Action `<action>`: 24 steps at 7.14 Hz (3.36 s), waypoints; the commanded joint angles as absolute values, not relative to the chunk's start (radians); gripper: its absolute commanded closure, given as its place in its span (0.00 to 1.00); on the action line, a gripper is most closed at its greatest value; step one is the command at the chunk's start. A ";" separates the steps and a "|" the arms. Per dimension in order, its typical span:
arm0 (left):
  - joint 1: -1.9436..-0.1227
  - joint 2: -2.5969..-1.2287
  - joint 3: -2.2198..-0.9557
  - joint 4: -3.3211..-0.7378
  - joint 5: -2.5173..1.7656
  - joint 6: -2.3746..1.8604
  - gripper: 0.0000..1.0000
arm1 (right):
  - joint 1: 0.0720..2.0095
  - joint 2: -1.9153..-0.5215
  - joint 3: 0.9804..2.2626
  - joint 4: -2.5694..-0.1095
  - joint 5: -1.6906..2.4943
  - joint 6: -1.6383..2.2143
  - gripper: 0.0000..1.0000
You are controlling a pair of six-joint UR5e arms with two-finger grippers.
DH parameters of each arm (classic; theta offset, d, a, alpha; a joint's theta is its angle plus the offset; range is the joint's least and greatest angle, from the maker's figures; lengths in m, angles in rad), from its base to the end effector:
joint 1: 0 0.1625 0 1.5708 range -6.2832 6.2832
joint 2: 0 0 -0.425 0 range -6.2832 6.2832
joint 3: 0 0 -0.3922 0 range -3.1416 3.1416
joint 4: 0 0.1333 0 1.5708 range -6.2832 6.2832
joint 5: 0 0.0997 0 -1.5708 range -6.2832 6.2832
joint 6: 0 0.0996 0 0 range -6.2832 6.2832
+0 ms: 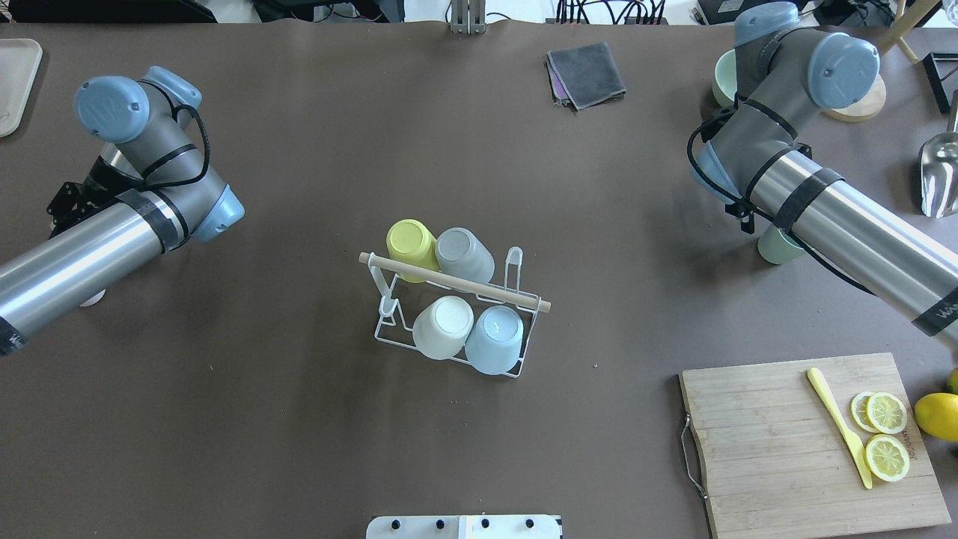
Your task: Place cup on cup holder
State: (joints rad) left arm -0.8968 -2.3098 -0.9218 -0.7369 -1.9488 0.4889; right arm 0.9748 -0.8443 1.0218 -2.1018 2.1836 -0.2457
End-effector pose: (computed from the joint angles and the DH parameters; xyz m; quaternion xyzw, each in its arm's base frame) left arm 0.3537 -0.5975 0.5770 -0.3716 0.1413 0.4455 0.8022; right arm -0.3489 -0.6499 0.5219 -0.2168 -0.2632 -0.3350 0.8783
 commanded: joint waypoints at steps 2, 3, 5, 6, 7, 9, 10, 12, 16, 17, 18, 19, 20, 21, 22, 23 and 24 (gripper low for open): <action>-0.881 -2.307 -0.893 -0.735 -1.933 0.549 0.03 | 0.966 -0.818 0.994 -2.186 2.172 -0.304 0.00; -0.881 -2.304 -0.894 -0.729 -1.905 0.552 0.03 | 0.965 -0.819 0.988 -2.189 2.146 -0.327 0.00; -0.881 -2.306 -0.896 -0.715 -1.902 0.552 0.12 | 0.962 -0.819 0.983 -2.189 2.138 -0.327 0.00; -0.881 -2.307 -0.896 -0.713 -1.902 0.551 0.29 | 0.953 -0.824 0.982 -2.191 2.137 -0.327 0.00; -0.881 -2.312 -0.897 -0.706 -1.902 0.552 0.51 | 0.950 -0.825 0.971 -2.191 2.137 -0.327 0.00; -0.914 -2.318 -0.939 -0.609 -1.893 0.552 0.74 | 0.914 -0.827 0.940 -2.189 2.123 -0.325 0.00; -0.967 -2.321 -1.010 -0.574 -1.875 0.545 0.74 | 0.914 -0.827 0.940 -2.191 2.123 -0.325 0.00; -0.968 -2.284 -1.203 -0.682 -1.975 0.496 0.74 | 0.916 -0.827 0.943 -2.201 2.123 -0.327 0.00; -1.009 -2.081 -1.669 -0.970 -2.220 0.327 0.74 | 0.920 -0.827 0.949 -2.217 2.106 -0.328 0.00; -1.002 -1.989 -1.815 -1.059 -2.223 0.173 0.75 | 0.922 -0.828 0.956 -2.217 2.094 -0.328 0.25; -0.993 -1.911 -1.888 -1.257 -2.223 0.056 0.75 | 0.926 -0.828 0.972 -2.224 2.091 -0.328 0.92; -0.968 -1.841 -1.934 -1.504 -2.221 -0.039 0.76 | 0.954 -0.828 1.017 -2.264 2.091 -0.328 1.00; -0.921 -1.751 -1.943 -1.787 -2.198 -0.155 0.77 | 0.989 -0.836 1.078 -2.308 2.092 -0.336 1.00; -0.887 -1.705 -1.945 -2.067 -2.151 -0.324 0.81 | 1.023 -0.836 1.132 -2.347 2.104 -0.359 1.00; -0.858 -1.625 -1.941 -2.346 -2.091 -0.472 0.81 | 1.049 -0.839 1.200 -2.368 2.109 -0.364 1.00; -0.800 -1.576 -1.942 -2.564 -1.974 -0.517 0.81 | 1.051 -0.844 1.257 -2.370 2.121 -0.353 1.00; -0.732 -1.556 -1.939 -2.730 -1.885 -0.517 0.81 | 1.058 -0.848 1.284 -2.344 2.128 -0.344 1.00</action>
State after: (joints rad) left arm -0.8073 -1.5997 -1.9407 -2.4851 -1.9990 -0.4756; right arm 1.0469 -0.8427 1.2335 -2.3585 2.1178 -0.3526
